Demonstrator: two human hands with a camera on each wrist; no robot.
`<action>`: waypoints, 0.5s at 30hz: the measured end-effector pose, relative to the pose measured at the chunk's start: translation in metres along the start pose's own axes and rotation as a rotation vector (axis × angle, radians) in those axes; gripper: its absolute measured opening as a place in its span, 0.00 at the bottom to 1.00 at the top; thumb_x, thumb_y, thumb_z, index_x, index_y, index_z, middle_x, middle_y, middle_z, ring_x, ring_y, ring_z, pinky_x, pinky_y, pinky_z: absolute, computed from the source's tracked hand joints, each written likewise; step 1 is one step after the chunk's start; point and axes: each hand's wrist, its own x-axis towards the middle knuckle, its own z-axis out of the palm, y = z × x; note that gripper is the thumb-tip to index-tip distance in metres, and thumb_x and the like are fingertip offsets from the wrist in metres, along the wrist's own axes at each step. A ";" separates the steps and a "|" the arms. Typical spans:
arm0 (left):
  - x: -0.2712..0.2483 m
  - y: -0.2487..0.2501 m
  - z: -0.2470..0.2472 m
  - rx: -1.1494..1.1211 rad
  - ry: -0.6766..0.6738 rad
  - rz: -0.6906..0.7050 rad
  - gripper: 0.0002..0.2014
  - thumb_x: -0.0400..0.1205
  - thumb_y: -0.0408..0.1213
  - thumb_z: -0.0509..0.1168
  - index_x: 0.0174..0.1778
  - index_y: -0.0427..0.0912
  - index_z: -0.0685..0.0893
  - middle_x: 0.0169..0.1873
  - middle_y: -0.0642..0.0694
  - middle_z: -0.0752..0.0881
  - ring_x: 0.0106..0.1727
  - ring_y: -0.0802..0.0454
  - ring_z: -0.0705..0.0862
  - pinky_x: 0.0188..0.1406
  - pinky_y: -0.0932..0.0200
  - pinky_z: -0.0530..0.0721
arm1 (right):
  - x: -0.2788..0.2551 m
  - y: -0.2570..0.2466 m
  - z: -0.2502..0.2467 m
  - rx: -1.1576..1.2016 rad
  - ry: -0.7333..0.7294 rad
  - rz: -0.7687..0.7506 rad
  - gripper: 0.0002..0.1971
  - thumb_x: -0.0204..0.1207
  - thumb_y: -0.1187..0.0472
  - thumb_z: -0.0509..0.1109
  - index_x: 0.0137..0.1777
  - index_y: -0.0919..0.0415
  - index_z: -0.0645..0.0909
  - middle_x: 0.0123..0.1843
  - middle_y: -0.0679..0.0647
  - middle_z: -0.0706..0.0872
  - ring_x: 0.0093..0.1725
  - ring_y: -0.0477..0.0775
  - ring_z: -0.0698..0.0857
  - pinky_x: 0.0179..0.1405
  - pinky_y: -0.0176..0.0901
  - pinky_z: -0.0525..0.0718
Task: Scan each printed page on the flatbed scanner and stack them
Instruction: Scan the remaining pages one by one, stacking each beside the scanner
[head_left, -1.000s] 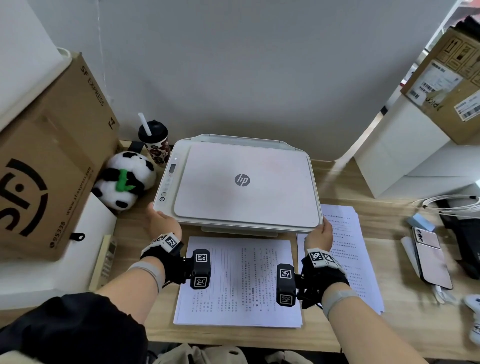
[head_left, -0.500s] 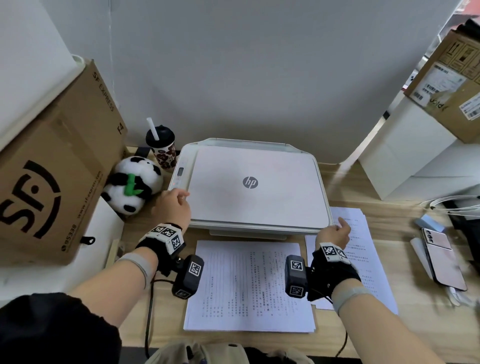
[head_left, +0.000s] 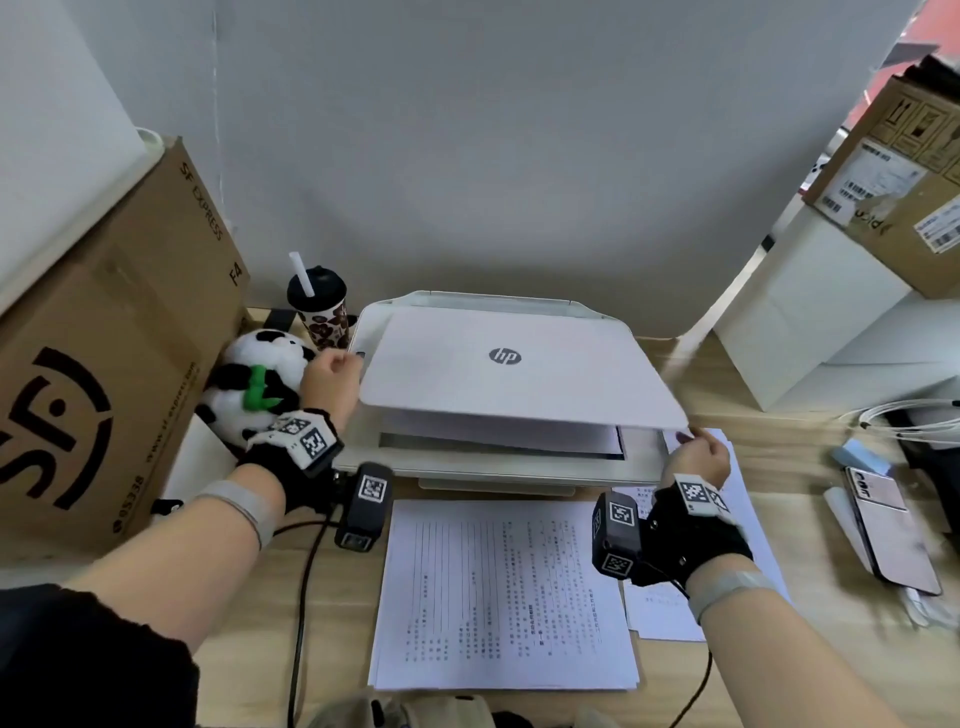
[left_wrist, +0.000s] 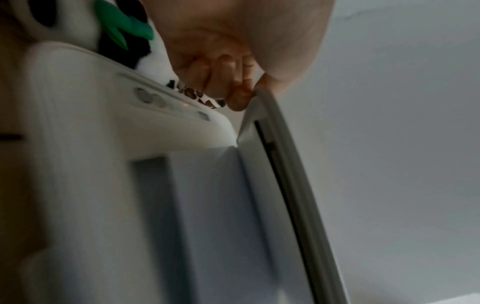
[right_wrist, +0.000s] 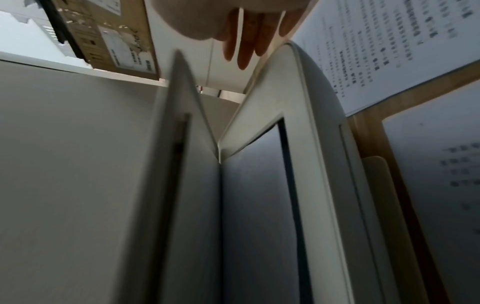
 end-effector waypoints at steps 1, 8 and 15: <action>0.005 0.010 0.000 -0.123 0.027 -0.005 0.07 0.80 0.34 0.60 0.38 0.40 0.80 0.34 0.42 0.80 0.37 0.45 0.77 0.33 0.59 0.76 | -0.001 -0.006 0.002 0.011 0.001 -0.022 0.15 0.78 0.68 0.52 0.51 0.55 0.79 0.36 0.49 0.83 0.45 0.51 0.78 0.42 0.36 0.74; 0.031 0.090 0.010 -0.667 0.132 0.017 0.14 0.81 0.31 0.54 0.30 0.41 0.78 0.13 0.52 0.80 0.15 0.59 0.76 0.13 0.70 0.68 | -0.007 -0.015 0.032 -0.162 -0.317 -0.170 0.14 0.80 0.69 0.55 0.54 0.65 0.83 0.39 0.55 0.85 0.42 0.55 0.84 0.43 0.40 0.79; 0.060 0.132 0.039 -0.586 0.108 0.204 0.13 0.80 0.25 0.53 0.49 0.42 0.81 0.30 0.51 0.79 0.32 0.55 0.75 0.29 0.72 0.72 | -0.015 -0.010 0.052 -0.950 -0.394 -0.371 0.22 0.73 0.46 0.70 0.66 0.51 0.81 0.67 0.55 0.81 0.69 0.61 0.74 0.68 0.54 0.73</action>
